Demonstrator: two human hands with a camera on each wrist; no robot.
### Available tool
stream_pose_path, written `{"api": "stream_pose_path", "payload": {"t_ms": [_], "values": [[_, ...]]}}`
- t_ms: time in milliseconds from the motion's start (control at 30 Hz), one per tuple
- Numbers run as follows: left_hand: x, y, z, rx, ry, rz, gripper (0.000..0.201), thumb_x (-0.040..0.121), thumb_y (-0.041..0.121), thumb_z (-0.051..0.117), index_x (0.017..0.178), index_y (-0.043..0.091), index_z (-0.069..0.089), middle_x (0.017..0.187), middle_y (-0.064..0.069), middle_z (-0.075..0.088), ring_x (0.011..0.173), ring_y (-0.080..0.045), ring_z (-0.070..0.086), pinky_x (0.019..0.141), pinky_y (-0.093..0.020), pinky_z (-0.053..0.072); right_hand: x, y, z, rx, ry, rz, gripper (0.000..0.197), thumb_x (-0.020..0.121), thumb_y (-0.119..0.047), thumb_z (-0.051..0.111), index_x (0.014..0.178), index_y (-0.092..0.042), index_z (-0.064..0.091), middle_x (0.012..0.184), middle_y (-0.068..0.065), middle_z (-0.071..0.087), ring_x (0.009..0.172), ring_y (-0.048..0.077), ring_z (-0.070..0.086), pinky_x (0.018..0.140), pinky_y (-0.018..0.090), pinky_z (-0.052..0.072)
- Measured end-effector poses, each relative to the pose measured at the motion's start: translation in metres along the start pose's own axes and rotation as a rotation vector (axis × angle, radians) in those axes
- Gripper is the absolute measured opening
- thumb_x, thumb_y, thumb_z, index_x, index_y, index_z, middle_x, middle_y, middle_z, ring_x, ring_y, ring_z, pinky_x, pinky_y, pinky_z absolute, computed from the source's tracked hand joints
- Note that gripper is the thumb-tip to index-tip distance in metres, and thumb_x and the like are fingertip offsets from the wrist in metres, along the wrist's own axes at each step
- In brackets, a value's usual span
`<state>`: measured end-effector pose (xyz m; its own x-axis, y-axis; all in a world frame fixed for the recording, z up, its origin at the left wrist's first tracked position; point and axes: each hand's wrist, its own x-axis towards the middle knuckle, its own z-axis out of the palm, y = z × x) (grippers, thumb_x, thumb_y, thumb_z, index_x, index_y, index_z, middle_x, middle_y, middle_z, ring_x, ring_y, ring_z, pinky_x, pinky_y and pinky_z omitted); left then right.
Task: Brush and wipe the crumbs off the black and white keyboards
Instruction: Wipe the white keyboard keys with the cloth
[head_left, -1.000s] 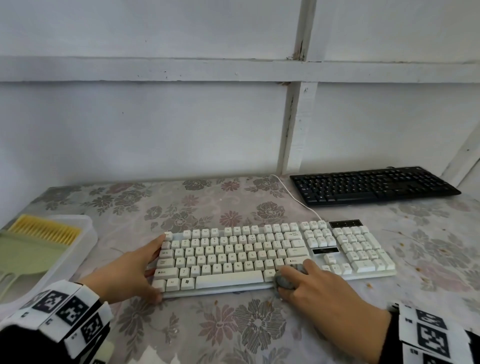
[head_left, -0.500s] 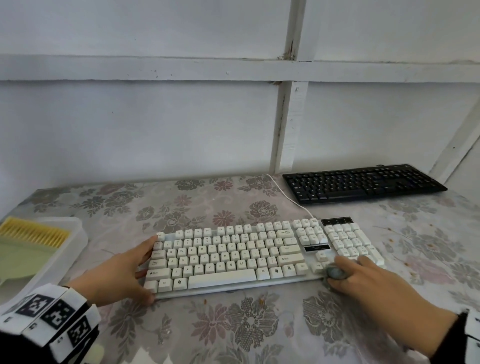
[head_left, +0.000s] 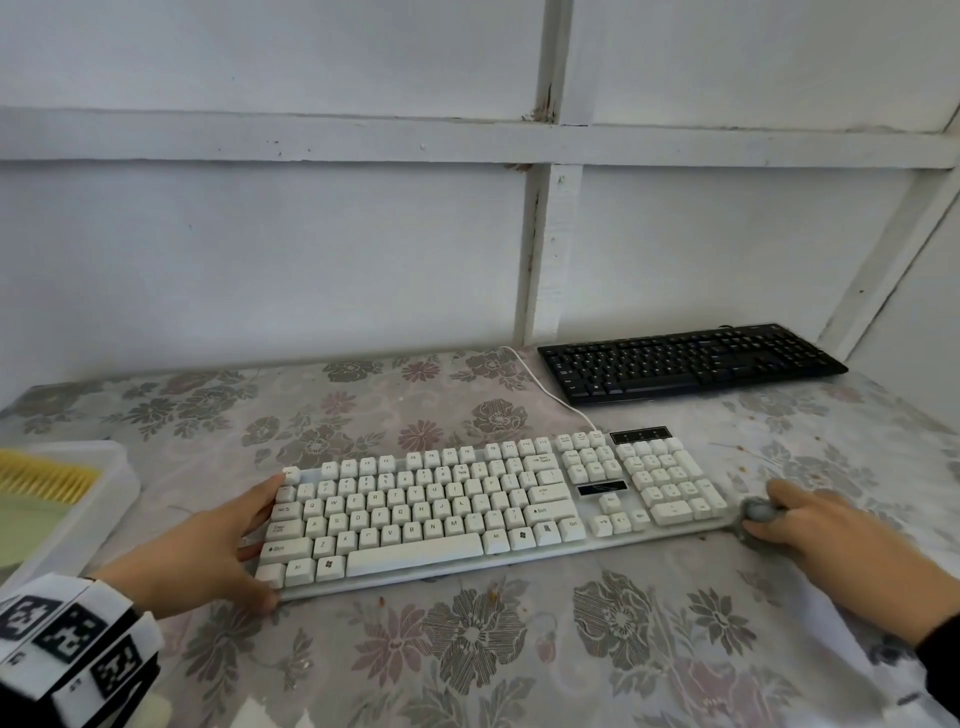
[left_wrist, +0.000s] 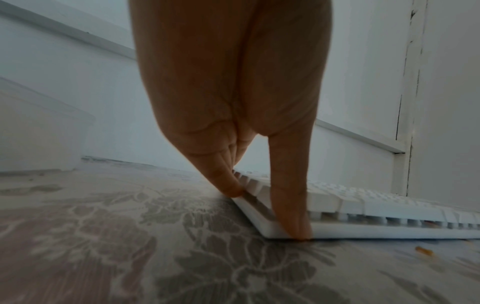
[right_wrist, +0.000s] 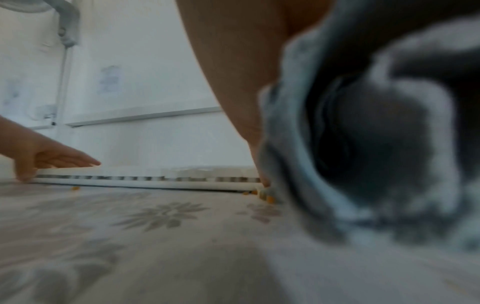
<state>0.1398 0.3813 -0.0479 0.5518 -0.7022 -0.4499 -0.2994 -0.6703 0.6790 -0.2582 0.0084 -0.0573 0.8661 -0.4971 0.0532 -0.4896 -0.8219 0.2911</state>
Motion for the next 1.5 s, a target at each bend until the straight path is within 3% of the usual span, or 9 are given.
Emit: {"api": "stream_pose_path", "payload": {"t_ms": [233, 467, 700, 833, 933, 1033, 1233, 1367, 1500], "values": [[0.002, -0.001, 0.001, -0.005, 0.002, -0.015, 0.124, 0.056, -0.008, 0.083, 0.148, 0.029, 0.008, 0.15, 0.004, 0.031, 0.135, -0.014, 0.035, 0.104, -0.026, 0.036, 0.007, 0.017, -0.018, 0.098, -0.024, 0.16, 0.027, 0.075, -0.005, 0.075, 0.078, -0.031, 0.073, 0.069, -0.009, 0.034, 0.052, 0.016, 0.041, 0.043, 0.034, 0.041], [0.003, -0.003, -0.002, 0.04, 0.004, -0.03, 0.129, 0.052, 0.001, 0.087, 0.148, 0.03, 0.007, 0.15, 0.007, 0.03, 0.137, -0.012, 0.031, 0.112, -0.03, 0.03, 0.022, -0.015, -0.048, -0.027, -0.137, 0.252, 0.04, 0.093, -0.004, 0.042, 0.112, -0.035, 0.059, 0.094, -0.005, 0.022, 0.084, 0.017, 0.033, 0.054, 0.024, 0.021], [0.0, -0.001, -0.001, 0.063, 0.002, -0.042, 0.127, 0.054, 0.006, 0.087, 0.147, 0.032, 0.005, 0.15, 0.009, 0.029, 0.136, -0.01, 0.031, 0.114, -0.031, 0.028, 0.04, -0.028, -0.049, 0.279, -0.184, 0.221, 0.032, 0.094, -0.012, 0.048, 0.108, -0.03, 0.069, 0.087, -0.01, 0.033, 0.074, 0.01, 0.047, 0.063, 0.021, 0.038], [-0.002, 0.002, -0.001, 0.102, -0.001, -0.03, 0.136, 0.04, 0.024, 0.087, 0.147, 0.034, 0.004, 0.15, 0.01, 0.029, 0.136, -0.01, 0.032, 0.113, -0.033, 0.03, 0.041, -0.023, -0.061, 0.335, -0.159, 0.251, 0.029, 0.093, -0.012, 0.048, 0.102, -0.027, 0.071, 0.088, -0.008, 0.037, 0.076, 0.012, 0.052, 0.068, 0.025, 0.044], [-0.004, 0.003, 0.0, 0.113, -0.003, -0.029, 0.131, 0.047, 0.018, 0.086, 0.148, 0.034, 0.003, 0.15, 0.01, 0.029, 0.136, -0.011, 0.032, 0.113, -0.036, 0.03, 0.041, -0.032, -0.085, 0.416, -0.158, 0.216, 0.031, 0.094, -0.017, 0.049, 0.094, -0.045, 0.062, 0.089, -0.008, 0.039, 0.079, 0.009, 0.052, 0.062, 0.018, 0.036], [-0.006, 0.002, 0.0, 0.126, 0.008, -0.021, 0.125, 0.056, 0.014, 0.084, 0.148, 0.034, 0.002, 0.15, 0.01, 0.03, 0.135, -0.011, 0.034, 0.113, -0.036, 0.031, 0.049, -0.064, -0.114, 0.525, -0.212, 0.071, 0.032, 0.093, -0.023, 0.053, 0.09, -0.054, 0.046, 0.093, -0.007, 0.043, 0.079, 0.003, 0.048, 0.061, 0.013, 0.034], [-0.013, 0.007, 0.002, 0.207, 0.039, 0.024, 0.117, 0.07, 0.015, 0.079, 0.148, 0.026, -0.007, 0.149, 0.009, 0.031, 0.123, -0.001, 0.04, 0.101, -0.015, 0.033, 0.088, -0.182, -0.16, 0.72, -0.187, -0.321, 0.029, 0.089, -0.028, 0.059, 0.117, -0.039, 0.061, 0.101, -0.009, 0.047, 0.089, -0.002, 0.046, 0.075, 0.005, 0.033], [-0.017, -0.005, -0.008, 0.278, 0.098, -0.063, 0.132, 0.068, 0.035, 0.08, 0.143, 0.013, -0.026, 0.152, -0.006, 0.026, 0.13, -0.018, 0.041, 0.102, -0.023, 0.035, 0.137, -0.286, -0.177, 0.711, -0.176, -0.5, 0.032, 0.092, -0.021, 0.055, 0.123, -0.027, 0.061, 0.099, -0.003, 0.043, 0.091, 0.015, 0.048, 0.076, 0.022, 0.034], [-0.02, -0.012, -0.021, 0.299, 0.107, -0.022, 0.135, 0.069, 0.04, 0.079, 0.139, 0.007, -0.033, 0.154, -0.008, 0.02, 0.135, -0.02, 0.034, 0.1, -0.023, 0.035, 0.187, -0.366, -0.176, 0.637, -0.194, -0.571, 0.029, 0.09, -0.014, 0.052, 0.116, -0.018, 0.066, 0.094, 0.001, 0.037, 0.09, 0.025, 0.046, 0.081, 0.032, 0.038]]}}
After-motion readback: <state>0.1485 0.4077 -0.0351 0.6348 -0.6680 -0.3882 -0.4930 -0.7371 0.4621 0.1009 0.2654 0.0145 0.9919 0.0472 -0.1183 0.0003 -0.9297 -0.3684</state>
